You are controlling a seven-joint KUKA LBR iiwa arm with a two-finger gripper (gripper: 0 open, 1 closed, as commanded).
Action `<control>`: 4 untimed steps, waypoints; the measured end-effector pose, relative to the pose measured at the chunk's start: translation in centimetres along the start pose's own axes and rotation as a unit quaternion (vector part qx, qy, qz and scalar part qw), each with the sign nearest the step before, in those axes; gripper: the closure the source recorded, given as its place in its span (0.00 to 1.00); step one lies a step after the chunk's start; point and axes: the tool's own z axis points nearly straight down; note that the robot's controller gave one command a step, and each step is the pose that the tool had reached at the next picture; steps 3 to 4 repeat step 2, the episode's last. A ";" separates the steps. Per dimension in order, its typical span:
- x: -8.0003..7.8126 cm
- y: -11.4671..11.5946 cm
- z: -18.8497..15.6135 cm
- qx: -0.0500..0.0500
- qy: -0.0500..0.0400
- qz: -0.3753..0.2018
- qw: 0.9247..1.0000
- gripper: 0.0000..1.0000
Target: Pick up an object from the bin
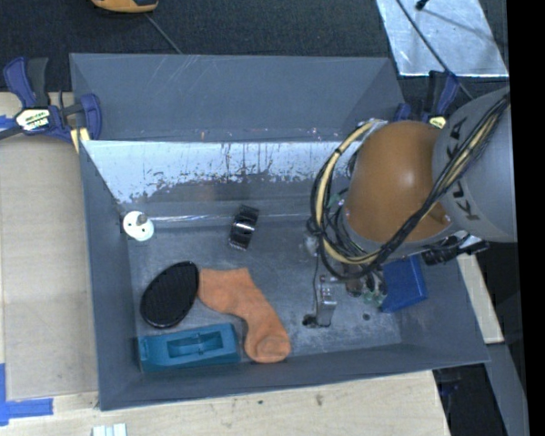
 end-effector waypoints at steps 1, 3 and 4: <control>1.0 3.5 3.1 0.000 0.000 0.031 1.000 0.00; -0.4 4.6 7.0 0.000 0.001 0.018 1.000 0.00; -0.4 4.6 7.0 0.000 0.001 0.018 1.000 0.00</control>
Offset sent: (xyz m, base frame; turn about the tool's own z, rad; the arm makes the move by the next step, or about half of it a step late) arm 0.0092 0.0457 -0.0681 0.0370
